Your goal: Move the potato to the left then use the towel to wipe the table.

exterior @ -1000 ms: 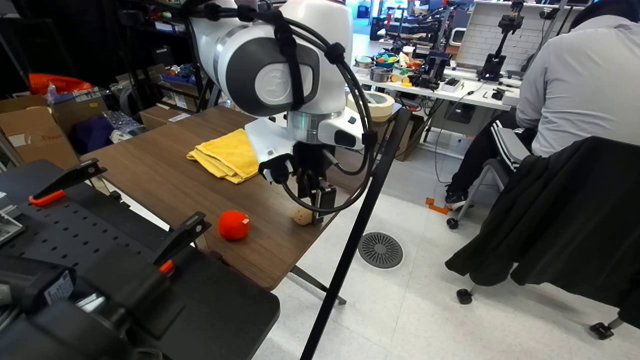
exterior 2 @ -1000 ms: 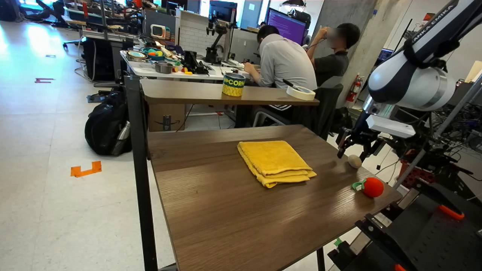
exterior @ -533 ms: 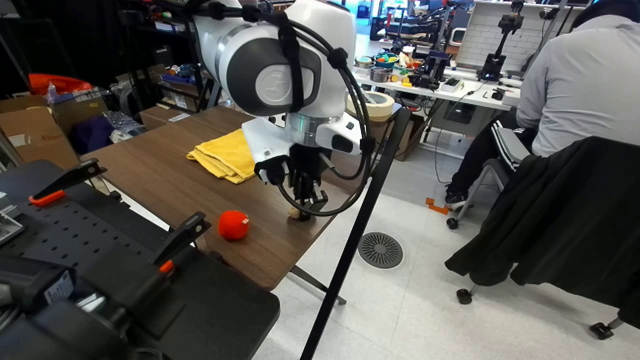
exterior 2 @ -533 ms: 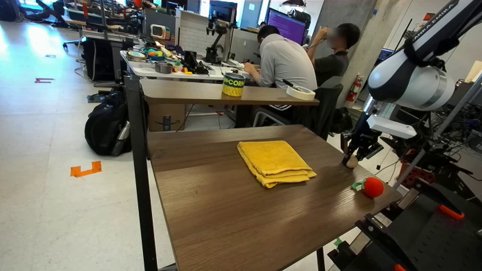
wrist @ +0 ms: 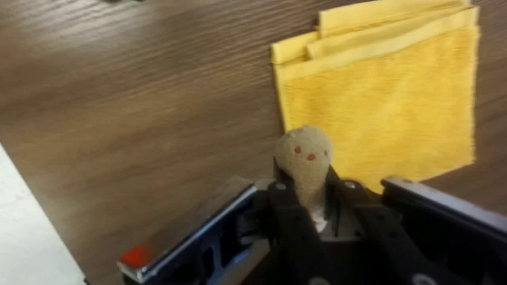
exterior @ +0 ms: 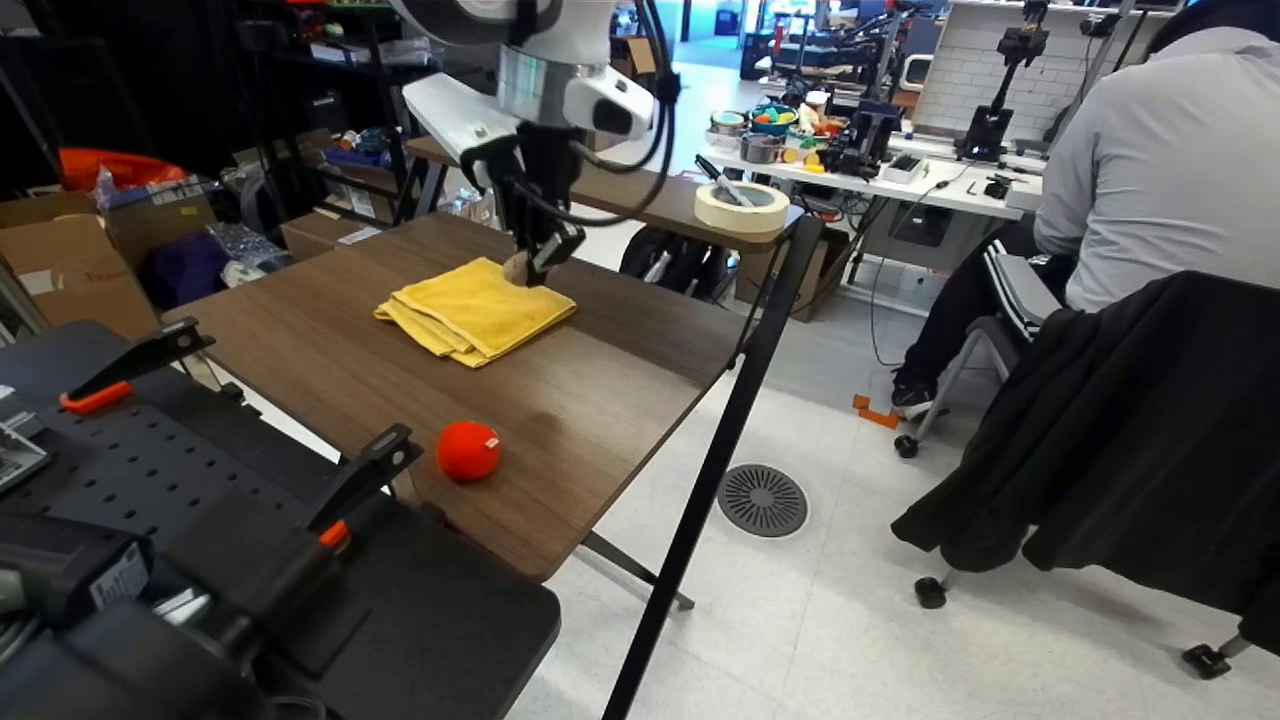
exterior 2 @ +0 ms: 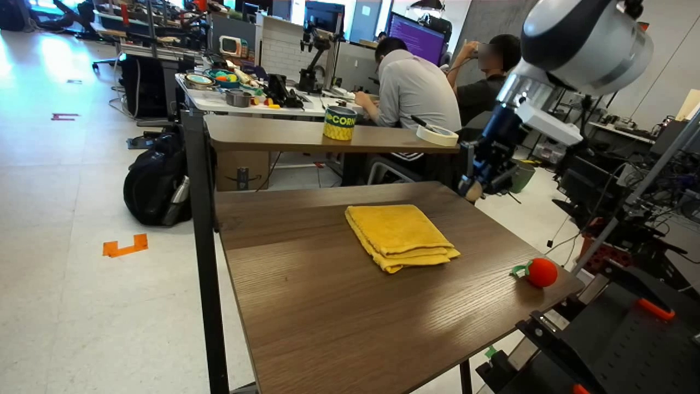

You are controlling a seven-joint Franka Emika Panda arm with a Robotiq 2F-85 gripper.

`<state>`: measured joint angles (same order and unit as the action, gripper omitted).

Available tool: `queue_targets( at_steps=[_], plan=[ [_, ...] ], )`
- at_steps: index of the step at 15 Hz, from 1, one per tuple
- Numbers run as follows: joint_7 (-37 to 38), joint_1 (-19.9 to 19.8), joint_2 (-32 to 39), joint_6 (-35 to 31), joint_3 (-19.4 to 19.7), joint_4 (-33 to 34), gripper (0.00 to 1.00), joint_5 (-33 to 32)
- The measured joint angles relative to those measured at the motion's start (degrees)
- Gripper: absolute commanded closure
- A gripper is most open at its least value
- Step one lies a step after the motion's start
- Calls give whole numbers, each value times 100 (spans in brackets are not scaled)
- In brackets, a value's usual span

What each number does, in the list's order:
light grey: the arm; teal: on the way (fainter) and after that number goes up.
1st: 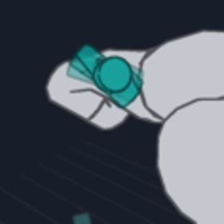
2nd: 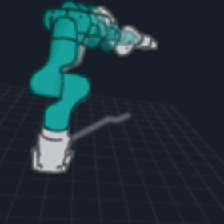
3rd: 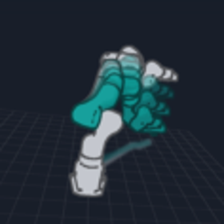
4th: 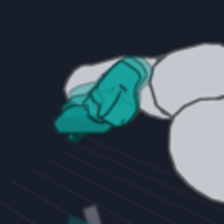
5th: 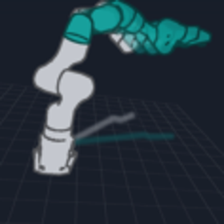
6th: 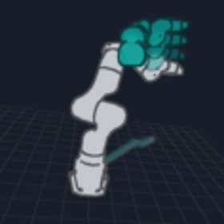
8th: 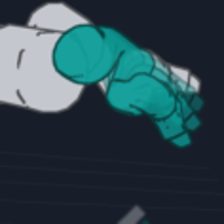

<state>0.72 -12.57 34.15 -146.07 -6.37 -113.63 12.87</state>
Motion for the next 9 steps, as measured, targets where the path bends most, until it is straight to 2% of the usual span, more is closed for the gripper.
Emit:
queue_targets(
  at_steps=[3,6,9],
  plan=[
    [88,540,-136,453,-192,440,95,25],
    [94,736,54,1702,-322,1217,95,-98],
    [134,899,417,2838,-101,2140,95,-165]
  ],
)
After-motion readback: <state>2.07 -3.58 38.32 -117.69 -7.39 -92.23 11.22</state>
